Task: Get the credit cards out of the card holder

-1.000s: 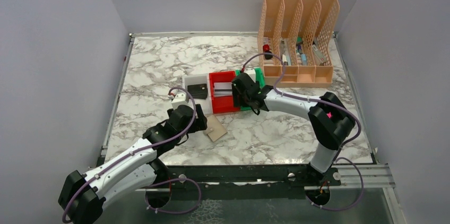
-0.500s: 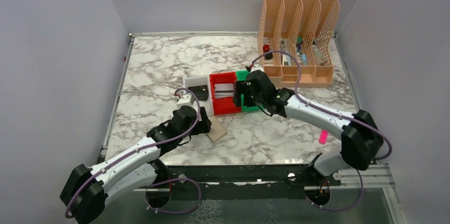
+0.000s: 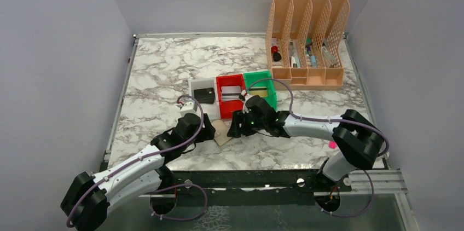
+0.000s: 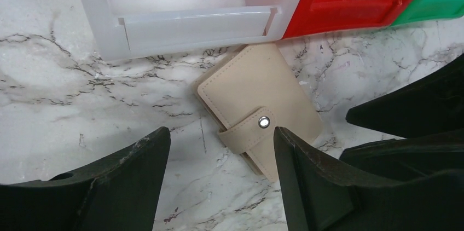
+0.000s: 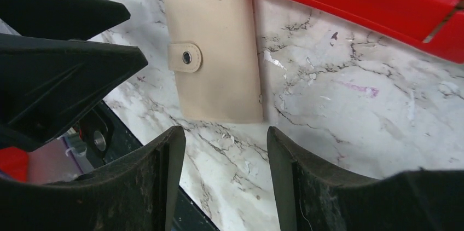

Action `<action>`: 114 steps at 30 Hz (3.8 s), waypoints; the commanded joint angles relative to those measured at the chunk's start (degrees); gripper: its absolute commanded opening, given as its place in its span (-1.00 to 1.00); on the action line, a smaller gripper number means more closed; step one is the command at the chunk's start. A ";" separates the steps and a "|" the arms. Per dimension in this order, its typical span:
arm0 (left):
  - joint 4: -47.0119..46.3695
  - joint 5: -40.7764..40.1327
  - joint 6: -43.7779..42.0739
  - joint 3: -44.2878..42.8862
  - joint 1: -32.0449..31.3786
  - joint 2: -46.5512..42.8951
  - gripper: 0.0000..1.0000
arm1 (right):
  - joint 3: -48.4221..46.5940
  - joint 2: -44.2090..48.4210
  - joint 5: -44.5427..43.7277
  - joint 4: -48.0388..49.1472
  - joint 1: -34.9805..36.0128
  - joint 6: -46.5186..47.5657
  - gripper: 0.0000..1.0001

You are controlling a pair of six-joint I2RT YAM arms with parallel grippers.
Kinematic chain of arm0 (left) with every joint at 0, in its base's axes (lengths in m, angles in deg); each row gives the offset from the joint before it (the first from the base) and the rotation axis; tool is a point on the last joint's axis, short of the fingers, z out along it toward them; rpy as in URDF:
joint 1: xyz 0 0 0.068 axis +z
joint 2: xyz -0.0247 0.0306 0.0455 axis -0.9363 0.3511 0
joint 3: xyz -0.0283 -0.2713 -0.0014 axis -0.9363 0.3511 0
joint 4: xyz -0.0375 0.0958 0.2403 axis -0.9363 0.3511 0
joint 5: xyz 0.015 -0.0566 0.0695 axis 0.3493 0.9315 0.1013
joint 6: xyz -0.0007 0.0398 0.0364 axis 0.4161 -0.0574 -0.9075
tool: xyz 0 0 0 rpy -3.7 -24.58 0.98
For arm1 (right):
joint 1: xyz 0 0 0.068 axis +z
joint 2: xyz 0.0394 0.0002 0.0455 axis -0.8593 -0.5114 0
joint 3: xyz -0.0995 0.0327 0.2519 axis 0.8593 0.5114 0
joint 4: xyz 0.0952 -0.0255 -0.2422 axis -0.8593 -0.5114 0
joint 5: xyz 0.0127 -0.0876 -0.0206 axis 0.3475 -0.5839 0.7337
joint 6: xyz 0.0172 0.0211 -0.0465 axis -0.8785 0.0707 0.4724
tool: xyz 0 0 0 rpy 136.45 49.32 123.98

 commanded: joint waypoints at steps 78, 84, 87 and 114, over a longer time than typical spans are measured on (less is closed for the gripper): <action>-3.80 3.21 -0.29 -14.80 -22.24 27.96 0.04 | 26.17 18.41 -7.81 4.94 6.61 -20.27 -0.61; -4.89 2.49 -1.01 -16.76 -24.92 35.79 0.07 | 27.06 17.03 -6.94 8.47 6.61 -19.59 -0.61; -4.58 1.90 -1.03 -18.01 -26.08 39.18 -0.02 | 27.50 17.93 -6.54 9.05 6.59 -18.95 -0.61; -10.05 -0.97 -0.14 -5.38 -27.06 19.26 -1.00 | 28.83 27.82 -17.42 -0.41 6.60 -20.78 -0.62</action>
